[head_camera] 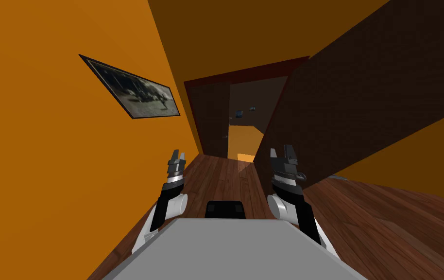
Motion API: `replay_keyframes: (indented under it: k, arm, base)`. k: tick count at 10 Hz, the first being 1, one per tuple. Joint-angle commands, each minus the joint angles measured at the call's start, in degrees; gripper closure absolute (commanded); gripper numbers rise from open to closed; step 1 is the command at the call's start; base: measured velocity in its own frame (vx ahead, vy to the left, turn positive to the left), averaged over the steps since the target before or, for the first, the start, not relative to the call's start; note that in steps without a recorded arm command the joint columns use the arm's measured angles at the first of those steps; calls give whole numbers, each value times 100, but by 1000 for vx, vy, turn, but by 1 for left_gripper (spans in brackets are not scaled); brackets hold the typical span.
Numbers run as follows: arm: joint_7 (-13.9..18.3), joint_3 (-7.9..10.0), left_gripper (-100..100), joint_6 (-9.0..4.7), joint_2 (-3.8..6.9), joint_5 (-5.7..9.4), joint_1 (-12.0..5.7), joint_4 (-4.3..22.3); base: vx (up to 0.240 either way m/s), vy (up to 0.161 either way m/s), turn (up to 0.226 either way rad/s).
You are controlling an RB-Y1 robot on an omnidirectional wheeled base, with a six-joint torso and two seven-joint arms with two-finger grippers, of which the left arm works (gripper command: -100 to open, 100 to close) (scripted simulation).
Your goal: Pull the door open
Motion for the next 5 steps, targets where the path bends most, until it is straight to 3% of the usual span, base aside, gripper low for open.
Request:
replay_keyframes:
  k: [1,5]
  arm:
    - [39,1,-100,-49,70,13,-42,162]
    - [162,3,-100,-203,258,55,-176,676]
  base:
    - [-29,-118,-65]
    - [156,-2,-63]
